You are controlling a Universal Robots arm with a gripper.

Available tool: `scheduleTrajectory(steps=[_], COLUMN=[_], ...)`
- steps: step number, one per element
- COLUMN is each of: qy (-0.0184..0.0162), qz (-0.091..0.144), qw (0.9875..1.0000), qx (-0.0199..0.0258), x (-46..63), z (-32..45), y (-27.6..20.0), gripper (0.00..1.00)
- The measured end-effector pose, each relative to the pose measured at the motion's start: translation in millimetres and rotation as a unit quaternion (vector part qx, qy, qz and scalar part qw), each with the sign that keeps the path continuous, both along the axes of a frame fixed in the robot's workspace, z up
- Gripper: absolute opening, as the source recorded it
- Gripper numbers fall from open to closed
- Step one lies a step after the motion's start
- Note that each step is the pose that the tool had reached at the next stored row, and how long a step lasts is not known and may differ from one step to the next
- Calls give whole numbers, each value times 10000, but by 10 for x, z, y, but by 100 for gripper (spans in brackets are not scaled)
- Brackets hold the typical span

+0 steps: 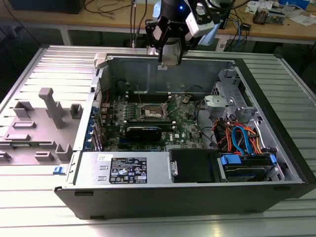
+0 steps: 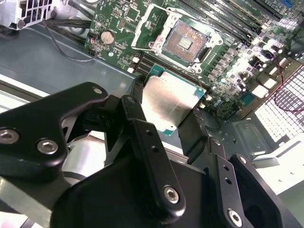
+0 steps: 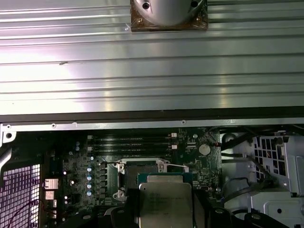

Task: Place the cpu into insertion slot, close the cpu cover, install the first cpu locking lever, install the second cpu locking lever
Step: 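Place the cpu into insertion slot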

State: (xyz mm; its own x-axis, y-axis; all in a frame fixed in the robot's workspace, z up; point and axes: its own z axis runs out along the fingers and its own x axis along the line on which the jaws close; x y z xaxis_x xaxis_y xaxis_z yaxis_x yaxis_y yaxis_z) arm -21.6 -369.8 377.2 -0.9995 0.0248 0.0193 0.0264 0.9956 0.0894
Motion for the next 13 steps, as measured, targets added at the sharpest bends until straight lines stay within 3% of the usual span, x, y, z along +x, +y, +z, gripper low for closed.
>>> scheduleTrajectory(steps=[6,13], qy=[0,0], qz=[0,0], qw=[10000,10000], qx=[0,0], x=[0,0], z=[0,0], y=[-37,-45], gripper=[54,54])
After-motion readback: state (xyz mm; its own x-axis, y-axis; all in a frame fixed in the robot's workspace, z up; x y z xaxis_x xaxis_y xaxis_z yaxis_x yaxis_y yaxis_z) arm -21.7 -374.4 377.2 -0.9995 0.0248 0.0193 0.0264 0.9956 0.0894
